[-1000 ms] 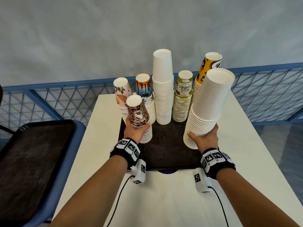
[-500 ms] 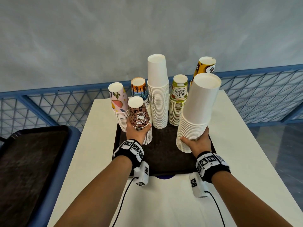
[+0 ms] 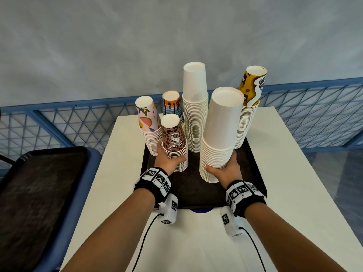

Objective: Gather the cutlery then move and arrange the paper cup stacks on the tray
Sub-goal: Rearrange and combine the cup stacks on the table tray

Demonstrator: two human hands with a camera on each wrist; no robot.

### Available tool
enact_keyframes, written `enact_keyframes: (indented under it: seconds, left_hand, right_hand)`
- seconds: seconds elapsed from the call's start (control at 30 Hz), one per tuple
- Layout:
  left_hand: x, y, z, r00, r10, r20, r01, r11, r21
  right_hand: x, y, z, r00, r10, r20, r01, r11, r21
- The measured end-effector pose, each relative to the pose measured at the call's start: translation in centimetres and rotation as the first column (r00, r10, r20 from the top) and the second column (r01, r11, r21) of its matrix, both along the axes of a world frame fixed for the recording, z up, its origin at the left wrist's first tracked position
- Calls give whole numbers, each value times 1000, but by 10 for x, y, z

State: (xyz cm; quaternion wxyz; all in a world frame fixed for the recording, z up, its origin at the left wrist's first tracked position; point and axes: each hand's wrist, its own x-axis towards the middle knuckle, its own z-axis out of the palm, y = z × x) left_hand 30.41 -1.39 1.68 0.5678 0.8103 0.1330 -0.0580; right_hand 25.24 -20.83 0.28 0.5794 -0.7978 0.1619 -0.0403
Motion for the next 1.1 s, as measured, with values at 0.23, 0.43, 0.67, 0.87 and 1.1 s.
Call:
enact_keyframes:
  seconds: [0.23,0.43,0.67,0.87,1.1]
  left_hand:
    - [-65,-7,-3,986,-124,107,128,991,-33]
    - [-82,-9,6,980,-130,152,153,976,-154]
    - [-83,16,10,982,48,184,-42,999,-34]
    - [-82,38,14,974,118,193,-125,992,24]
    - [-66,58,15,959,204,195,-207,978,-2]
  right_hand:
    - [-21,28,4,991,129,31,-130,990,51]
    - [-34,66,13,980,200,23,-200,963,179]
    - [-38,97,-6,917,397,30,-398,917,24]
    - [-19,85,3,914,407,1,-399,898,-185]
    - [20,88,21,962,254,97,-231,952,-200]
